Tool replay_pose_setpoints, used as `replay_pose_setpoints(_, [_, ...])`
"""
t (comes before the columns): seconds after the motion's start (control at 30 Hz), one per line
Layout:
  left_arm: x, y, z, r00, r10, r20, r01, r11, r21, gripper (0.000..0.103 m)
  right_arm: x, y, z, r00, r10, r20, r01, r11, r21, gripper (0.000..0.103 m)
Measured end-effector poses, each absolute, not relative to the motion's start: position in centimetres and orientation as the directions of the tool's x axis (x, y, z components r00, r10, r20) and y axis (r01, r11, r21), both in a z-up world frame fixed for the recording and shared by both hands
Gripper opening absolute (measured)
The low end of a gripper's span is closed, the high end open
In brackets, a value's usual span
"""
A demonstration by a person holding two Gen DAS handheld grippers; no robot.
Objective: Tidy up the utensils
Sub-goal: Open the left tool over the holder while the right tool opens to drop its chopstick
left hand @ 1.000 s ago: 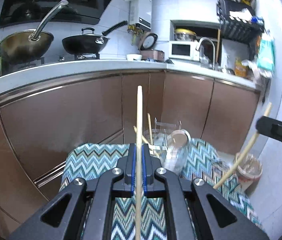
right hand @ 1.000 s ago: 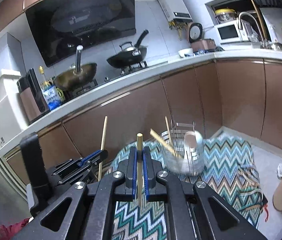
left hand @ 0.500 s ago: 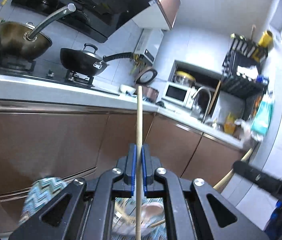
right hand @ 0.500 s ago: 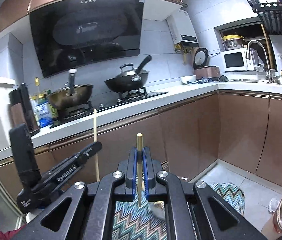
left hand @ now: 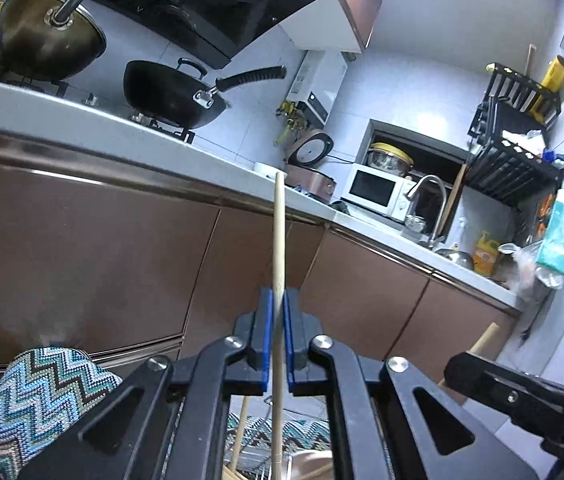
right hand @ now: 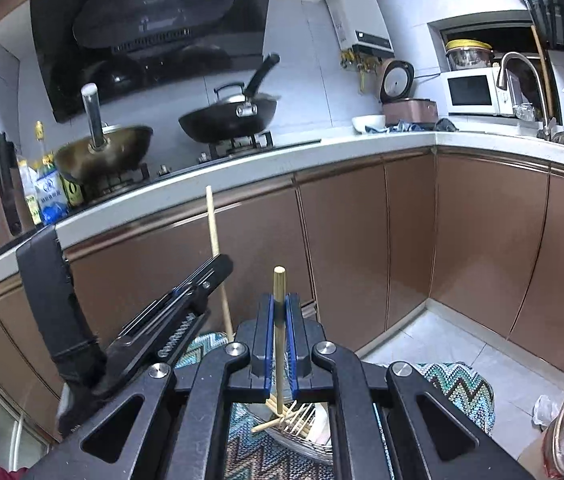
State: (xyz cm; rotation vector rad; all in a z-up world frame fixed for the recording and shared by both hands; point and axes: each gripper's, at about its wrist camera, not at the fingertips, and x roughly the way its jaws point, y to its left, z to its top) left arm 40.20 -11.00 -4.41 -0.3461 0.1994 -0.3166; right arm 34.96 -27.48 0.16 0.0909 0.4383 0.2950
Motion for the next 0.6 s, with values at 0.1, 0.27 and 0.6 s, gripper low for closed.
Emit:
replay_pose_setpoints(0.1, [41.4, -11.7, -5.9, 0.942, -0.310, -0.131, 0.248, 0.901, -0.355, 0.005, 35.8, -27.2, -0.8, 0.858, 0.295, -0.421, -0.260, 0.955, 0.141, 0.006])
replay_pose_setpoints(0.27, [42.5, -11.6, -8.3, 0.944, -0.293, -0.150, 0.221, 0.903, -0.367, 0.006, 36.4, -26.9, -2.2, 0.849, 0.281, -0.448, -0.250, 0.960, 0.128, 0.006])
replay_pose_setpoints(0.6, [41.0, -9.4, -8.0, 0.936, -0.303, -0.179, 0.219, 0.900, -0.375, 0.030, 36.7, -26.7, -2.9, 0.841, 0.254, -0.477, -0.212, 0.967, 0.140, 0.009])
